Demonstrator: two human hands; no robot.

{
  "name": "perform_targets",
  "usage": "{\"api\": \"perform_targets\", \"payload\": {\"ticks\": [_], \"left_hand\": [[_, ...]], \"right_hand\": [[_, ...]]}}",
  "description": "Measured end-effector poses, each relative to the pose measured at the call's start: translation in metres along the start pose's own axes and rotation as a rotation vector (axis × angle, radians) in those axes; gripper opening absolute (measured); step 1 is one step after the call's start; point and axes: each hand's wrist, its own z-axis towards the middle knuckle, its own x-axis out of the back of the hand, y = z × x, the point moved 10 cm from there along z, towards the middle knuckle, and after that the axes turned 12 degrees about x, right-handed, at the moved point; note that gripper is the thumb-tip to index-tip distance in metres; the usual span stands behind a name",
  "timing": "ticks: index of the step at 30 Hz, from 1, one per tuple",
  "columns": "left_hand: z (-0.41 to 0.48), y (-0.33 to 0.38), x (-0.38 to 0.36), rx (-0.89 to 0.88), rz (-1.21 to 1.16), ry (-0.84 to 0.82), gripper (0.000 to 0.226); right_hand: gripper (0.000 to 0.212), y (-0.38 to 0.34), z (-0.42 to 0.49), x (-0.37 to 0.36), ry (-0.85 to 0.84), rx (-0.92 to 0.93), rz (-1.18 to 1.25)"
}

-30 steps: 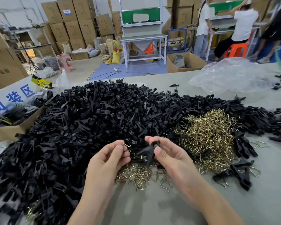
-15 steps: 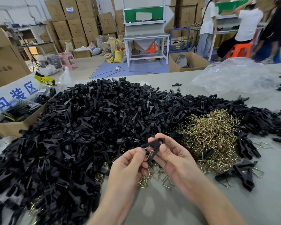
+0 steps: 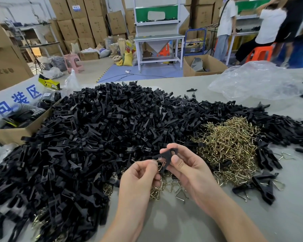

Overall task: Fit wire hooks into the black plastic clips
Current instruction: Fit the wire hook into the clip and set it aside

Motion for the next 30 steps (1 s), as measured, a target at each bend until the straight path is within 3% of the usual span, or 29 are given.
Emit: {"api": "perform_targets", "payload": {"ticks": [7, 9, 12, 17, 24, 26, 30], "left_hand": [[-0.002, -0.004, -0.022, 0.077, -0.206, -0.185, 0.020], [-0.002, -0.003, -0.025, 0.037, -0.181, -0.190, 0.029], [-0.006, 0.000, -0.030, -0.036, -0.123, -0.227, 0.024], [-0.011, -0.003, -0.042, -0.038, -0.128, -0.322, 0.033], [-0.018, -0.007, -0.059, -0.039, -0.076, -0.460, 0.065], [-0.020, -0.006, -0.062, -0.053, -0.058, -0.503, 0.067], [-0.022, -0.005, -0.060, -0.073, 0.013, -0.550, 0.066]], "right_hand": [[0.024, 0.009, 0.000, 0.002, 0.046, -0.050, 0.151], [0.023, 0.015, -0.001, 0.001, 0.048, -0.087, 0.186], [0.024, 0.020, -0.003, -0.002, 0.028, -0.139, 0.186], [0.024, 0.029, -0.010, 0.002, 0.065, -0.236, 0.140], [0.023, 0.034, -0.019, 0.002, 0.098, -0.244, -0.018], [0.038, 0.037, -0.021, 0.004, 0.111, -0.264, 0.012], [0.041, 0.043, -0.026, 0.008, 0.155, -0.310, 0.061]]}}
